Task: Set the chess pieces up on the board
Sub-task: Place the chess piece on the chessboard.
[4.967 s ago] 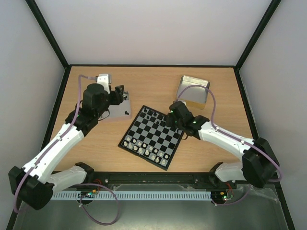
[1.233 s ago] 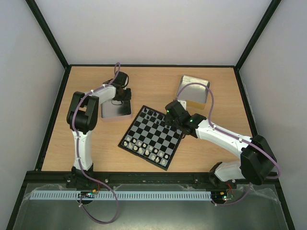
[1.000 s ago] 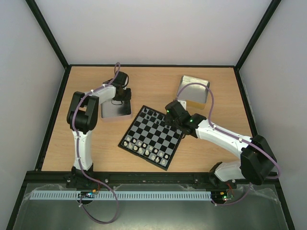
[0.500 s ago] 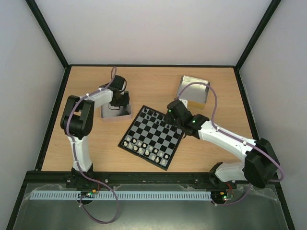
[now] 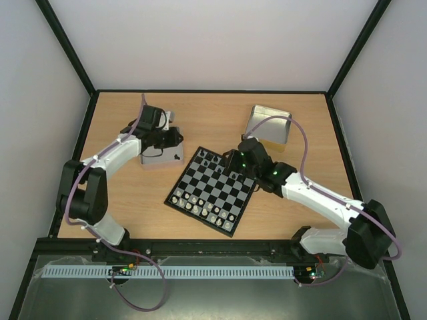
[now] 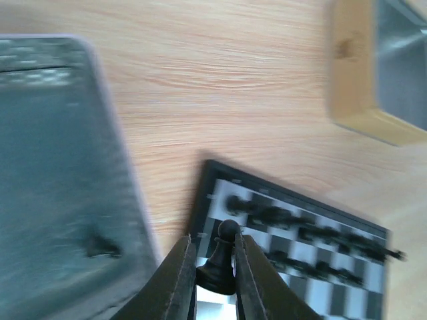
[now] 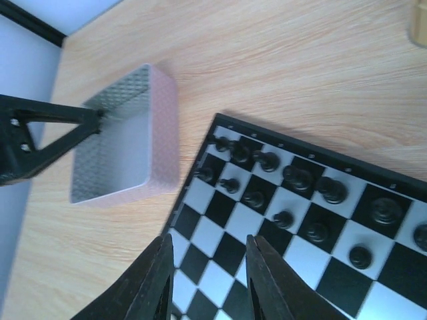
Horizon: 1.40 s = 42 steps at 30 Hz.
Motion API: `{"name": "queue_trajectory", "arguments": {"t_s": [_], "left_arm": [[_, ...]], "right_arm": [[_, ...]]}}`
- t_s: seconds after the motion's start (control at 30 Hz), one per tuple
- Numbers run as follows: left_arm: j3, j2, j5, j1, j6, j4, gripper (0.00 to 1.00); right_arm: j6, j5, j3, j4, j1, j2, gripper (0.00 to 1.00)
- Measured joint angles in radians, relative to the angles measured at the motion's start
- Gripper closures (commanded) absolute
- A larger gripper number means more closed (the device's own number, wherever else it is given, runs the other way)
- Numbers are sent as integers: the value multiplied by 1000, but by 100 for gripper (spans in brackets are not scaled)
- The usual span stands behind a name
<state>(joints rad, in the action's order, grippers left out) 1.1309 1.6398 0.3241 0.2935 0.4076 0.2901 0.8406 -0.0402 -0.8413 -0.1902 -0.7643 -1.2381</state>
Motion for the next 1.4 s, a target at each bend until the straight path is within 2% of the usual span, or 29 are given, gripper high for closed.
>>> {"name": "queue_trajectory", "arguments": {"t_s": [0.33, 0.63, 0.73, 1.03, 1.17, 1.4], "left_arm": [[-96, -108, 404, 125, 5, -254, 85], [-100, -188, 599, 206, -17, -404, 85], [-100, -202, 642, 211, -36, -415, 85], [-101, -252, 722, 223, -95, -417, 85], [-101, -254, 750, 227, -132, -410, 85], [-45, -261, 728, 231, -343, -283, 82]], "right_arm": [[115, -158, 117, 168, 94, 178, 57], [193, -275, 129, 278, 111, 260, 53], [196, -304, 129, 299, 112, 272, 54], [183, -404, 129, 359, 112, 278, 66], [179, -456, 127, 366, 112, 264, 67], [207, -511, 105, 375, 112, 252, 66]]}}
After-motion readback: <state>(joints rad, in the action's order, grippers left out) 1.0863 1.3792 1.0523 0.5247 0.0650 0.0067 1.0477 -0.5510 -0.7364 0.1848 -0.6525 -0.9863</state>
